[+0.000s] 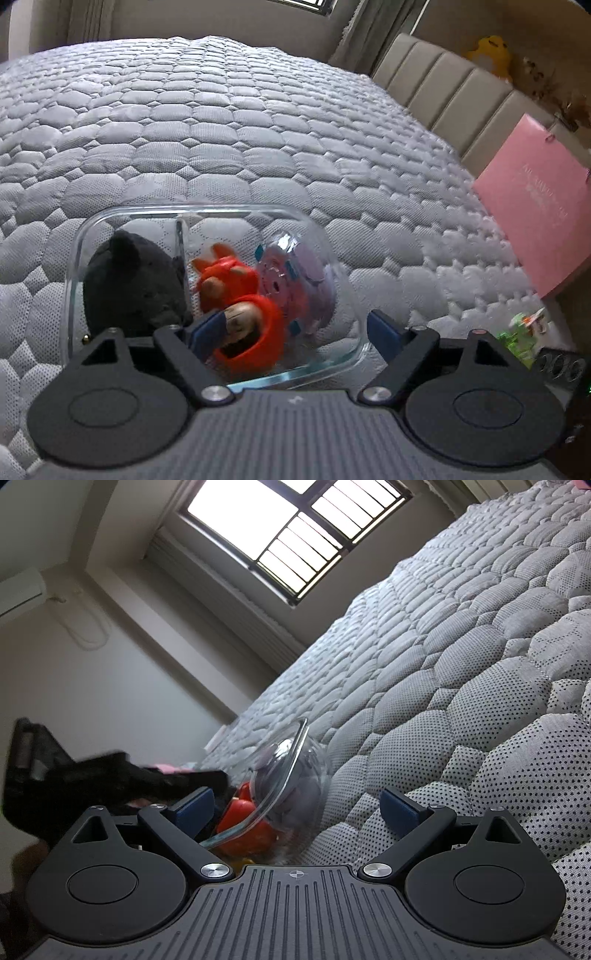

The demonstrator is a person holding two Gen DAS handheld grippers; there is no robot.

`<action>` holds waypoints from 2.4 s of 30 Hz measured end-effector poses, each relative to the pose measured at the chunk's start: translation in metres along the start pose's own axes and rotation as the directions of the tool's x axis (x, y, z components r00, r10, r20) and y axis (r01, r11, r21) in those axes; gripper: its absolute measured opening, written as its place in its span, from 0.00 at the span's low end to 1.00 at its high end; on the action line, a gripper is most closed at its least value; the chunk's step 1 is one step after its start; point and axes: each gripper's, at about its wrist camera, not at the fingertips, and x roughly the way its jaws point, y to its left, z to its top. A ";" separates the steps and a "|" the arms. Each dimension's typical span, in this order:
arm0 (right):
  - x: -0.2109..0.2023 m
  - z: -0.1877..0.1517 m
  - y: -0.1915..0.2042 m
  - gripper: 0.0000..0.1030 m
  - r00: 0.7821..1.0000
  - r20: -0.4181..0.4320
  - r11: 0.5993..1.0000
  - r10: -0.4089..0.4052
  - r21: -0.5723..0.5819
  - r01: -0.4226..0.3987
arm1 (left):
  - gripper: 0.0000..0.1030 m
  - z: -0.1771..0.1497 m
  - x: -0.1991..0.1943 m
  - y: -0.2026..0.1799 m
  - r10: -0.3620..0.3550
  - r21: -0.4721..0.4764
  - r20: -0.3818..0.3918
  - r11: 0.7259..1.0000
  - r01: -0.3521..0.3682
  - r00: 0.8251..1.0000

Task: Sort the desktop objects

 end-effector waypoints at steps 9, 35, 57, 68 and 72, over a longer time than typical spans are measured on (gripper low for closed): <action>0.001 0.001 -0.001 0.97 1.000 -0.003 1.000 -0.002 -0.004 0.002 | 0.64 -0.008 -0.001 -0.002 0.060 0.079 0.005 0.995 -0.060 0.998; 0.126 0.017 0.143 0.49 0.846 -0.099 0.634 -0.523 -0.708 0.309 | 0.96 -0.080 -0.119 0.123 -0.077 -0.287 0.147 0.951 0.117 0.986; 0.123 0.042 0.170 0.36 0.806 -0.310 0.804 -0.504 -0.508 0.308 | 0.99 -0.101 -0.130 0.154 -0.123 -0.371 0.180 0.910 0.183 0.976; 0.148 0.034 0.154 0.71 0.730 -0.278 0.702 -0.625 -0.610 0.369 | 0.99 -0.106 -0.123 0.144 -0.152 -0.311 0.126 0.932 0.184 0.980; 0.149 0.039 0.141 0.61 0.746 -0.321 0.763 -0.583 -0.532 0.366 | 0.99 -0.106 -0.119 0.142 -0.155 -0.308 0.110 0.934 0.182 0.982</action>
